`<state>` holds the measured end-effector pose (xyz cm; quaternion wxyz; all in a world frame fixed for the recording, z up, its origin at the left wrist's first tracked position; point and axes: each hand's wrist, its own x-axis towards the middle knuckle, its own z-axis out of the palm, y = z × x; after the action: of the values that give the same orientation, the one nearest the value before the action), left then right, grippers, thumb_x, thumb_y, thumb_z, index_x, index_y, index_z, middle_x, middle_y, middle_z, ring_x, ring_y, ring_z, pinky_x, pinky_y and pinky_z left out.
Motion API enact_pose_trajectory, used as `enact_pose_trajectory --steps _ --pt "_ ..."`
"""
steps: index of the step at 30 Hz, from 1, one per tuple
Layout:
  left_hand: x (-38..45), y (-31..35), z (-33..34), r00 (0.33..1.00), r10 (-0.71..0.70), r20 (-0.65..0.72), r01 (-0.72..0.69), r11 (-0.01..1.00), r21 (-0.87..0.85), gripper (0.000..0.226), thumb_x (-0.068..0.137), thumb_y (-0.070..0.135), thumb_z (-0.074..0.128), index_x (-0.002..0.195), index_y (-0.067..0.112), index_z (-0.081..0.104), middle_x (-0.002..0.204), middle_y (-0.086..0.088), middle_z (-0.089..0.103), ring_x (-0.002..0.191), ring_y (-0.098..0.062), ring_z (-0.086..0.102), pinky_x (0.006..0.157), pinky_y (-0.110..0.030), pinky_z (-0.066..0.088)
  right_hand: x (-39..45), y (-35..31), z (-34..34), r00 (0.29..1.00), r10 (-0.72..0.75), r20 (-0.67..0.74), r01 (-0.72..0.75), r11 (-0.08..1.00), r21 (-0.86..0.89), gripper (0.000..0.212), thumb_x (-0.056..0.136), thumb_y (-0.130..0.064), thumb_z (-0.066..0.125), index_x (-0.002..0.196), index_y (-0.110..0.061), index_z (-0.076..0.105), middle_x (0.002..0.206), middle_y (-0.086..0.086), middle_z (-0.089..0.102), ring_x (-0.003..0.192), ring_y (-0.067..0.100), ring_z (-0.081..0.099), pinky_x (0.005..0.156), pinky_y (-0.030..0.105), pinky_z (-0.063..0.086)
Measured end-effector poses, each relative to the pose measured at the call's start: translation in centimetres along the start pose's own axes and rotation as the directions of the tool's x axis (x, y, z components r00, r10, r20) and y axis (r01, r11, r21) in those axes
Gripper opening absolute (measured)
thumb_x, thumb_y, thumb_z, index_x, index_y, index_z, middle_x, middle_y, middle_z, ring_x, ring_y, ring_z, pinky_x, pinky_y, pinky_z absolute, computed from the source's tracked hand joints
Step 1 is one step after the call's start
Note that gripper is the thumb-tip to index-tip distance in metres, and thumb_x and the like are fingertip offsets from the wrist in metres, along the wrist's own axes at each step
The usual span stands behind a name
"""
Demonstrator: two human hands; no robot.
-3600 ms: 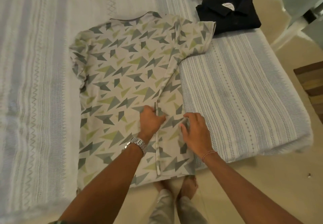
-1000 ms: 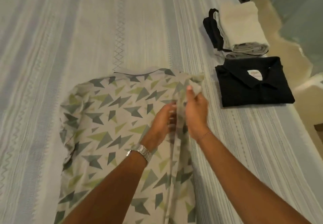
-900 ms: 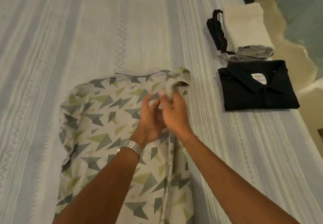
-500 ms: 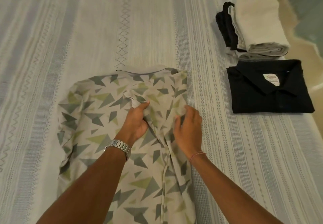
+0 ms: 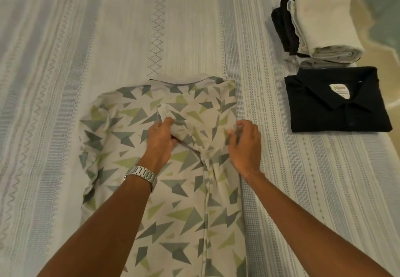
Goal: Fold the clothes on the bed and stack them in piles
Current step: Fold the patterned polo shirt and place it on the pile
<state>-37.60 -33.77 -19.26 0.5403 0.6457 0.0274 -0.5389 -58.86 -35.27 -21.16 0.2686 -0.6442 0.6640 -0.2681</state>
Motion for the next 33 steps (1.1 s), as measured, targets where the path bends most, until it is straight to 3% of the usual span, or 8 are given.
enact_pose_trajectory --steps 3,6,9,14,22,27,30,33 --pt "-0.5 -0.2 -0.5 0.988 0.125 -0.093 -0.101 0.969 0.227 0.026 0.086 0.024 0.081 0.095 0.006 0.065 0.098 -0.013 0.076 0.089 -0.024 0.075 0.077 -0.038 0.064 -4.3 -2.2 0.1 0.977 -0.204 0.055 0.208 0.975 -0.078 0.023 0.096 -0.035 0.065 0.109 -0.017 0.059 0.099 -0.003 0.058 0.086 0.014 0.054 0.067 0.024 0.044" --pt "-0.6 0.0 -0.6 0.994 0.089 -0.055 -0.070 0.958 0.279 0.015 0.087 0.014 0.079 0.091 0.007 0.066 0.099 -0.013 0.074 0.090 -0.025 0.074 0.061 -0.027 0.062 -8.4 -2.9 1.1 0.949 -0.186 0.255 0.241 0.949 -0.203 0.049 0.084 -0.055 0.072 0.115 -0.020 0.056 0.100 -0.004 0.060 0.085 0.014 0.058 0.063 0.027 0.049" --pt "0.0 0.5 -1.0 0.994 0.085 -0.064 -0.061 0.949 0.310 0.006 0.095 0.004 0.067 0.092 0.009 0.064 0.104 -0.018 0.071 0.088 -0.027 0.072 0.053 -0.027 0.059 -9.9 -3.2 2.0 0.958 -0.099 0.269 0.178 0.941 -0.289 0.041 0.091 -0.037 0.069 0.122 -0.017 0.051 0.107 0.003 0.063 0.090 0.023 0.062 0.065 0.036 0.054" --pt "0.8 2.3 -2.5 1.000 0.004 -0.005 -0.004 0.996 0.084 0.016 0.102 0.005 0.052 0.108 0.009 0.066 0.104 -0.013 0.074 0.089 -0.027 0.074 0.067 -0.038 0.062 -10.3 -4.8 2.3 0.958 -0.175 0.226 0.194 0.979 -0.065 0.010 0.093 -0.015 0.062 0.102 -0.017 0.061 0.090 -0.001 0.063 0.078 0.016 0.059 0.063 0.034 0.054" --pt "1.5 2.6 -3.4 1.000 0.001 -0.024 -0.001 1.000 0.002 0.021 0.101 0.007 0.054 0.115 0.000 0.067 0.109 -0.019 0.074 0.095 -0.031 0.074 0.072 -0.041 0.063 -10.9 -3.4 2.9 0.957 -0.201 0.208 0.167 0.971 0.170 0.015 0.102 -0.010 0.055 0.107 -0.015 0.067 0.098 -0.007 0.067 0.086 0.008 0.061 0.075 0.022 0.052" --pt "-1.0 0.0 -4.4 0.994 0.017 -0.112 0.013 0.966 0.260 0.048 0.092 0.049 0.069 0.104 0.003 0.066 0.094 -0.015 0.075 0.079 -0.025 0.077 0.069 -0.035 0.064 -10.6 -0.8 1.3 0.974 -0.117 0.196 0.085 0.982 0.166 0.013 0.099 -0.007 0.058 0.104 -0.015 0.066 0.096 -0.006 0.066 0.085 0.009 0.062 0.076 0.025 0.054" --pt "-3.5 -1.4 -4.2 0.998 -0.023 -0.056 0.043 0.927 0.373 0.053 0.088 0.052 0.072 0.090 -0.001 0.068 0.086 -0.018 0.075 0.077 -0.026 0.077 0.071 -0.036 0.064 -10.4 -0.1 0.1 0.952 -0.123 0.280 0.073 0.981 0.181 0.014 0.098 -0.006 0.060 0.101 -0.018 0.066 0.094 -0.007 0.067 0.086 0.006 0.064 0.077 0.020 0.053" --pt "-6.0 -2.7 -4.0 0.988 -0.136 0.077 0.074 0.840 0.538 0.051 0.086 0.042 0.079 0.101 -0.007 0.070 0.090 -0.021 0.076 0.082 -0.031 0.076 0.077 -0.041 0.064 -10.7 -0.4 -1.0 0.953 -0.119 0.278 0.072 0.982 0.172 0.012 0.098 -0.009 0.062 0.100 -0.020 0.066 0.092 -0.008 0.067 0.085 0.005 0.063 0.077 0.020 0.053"
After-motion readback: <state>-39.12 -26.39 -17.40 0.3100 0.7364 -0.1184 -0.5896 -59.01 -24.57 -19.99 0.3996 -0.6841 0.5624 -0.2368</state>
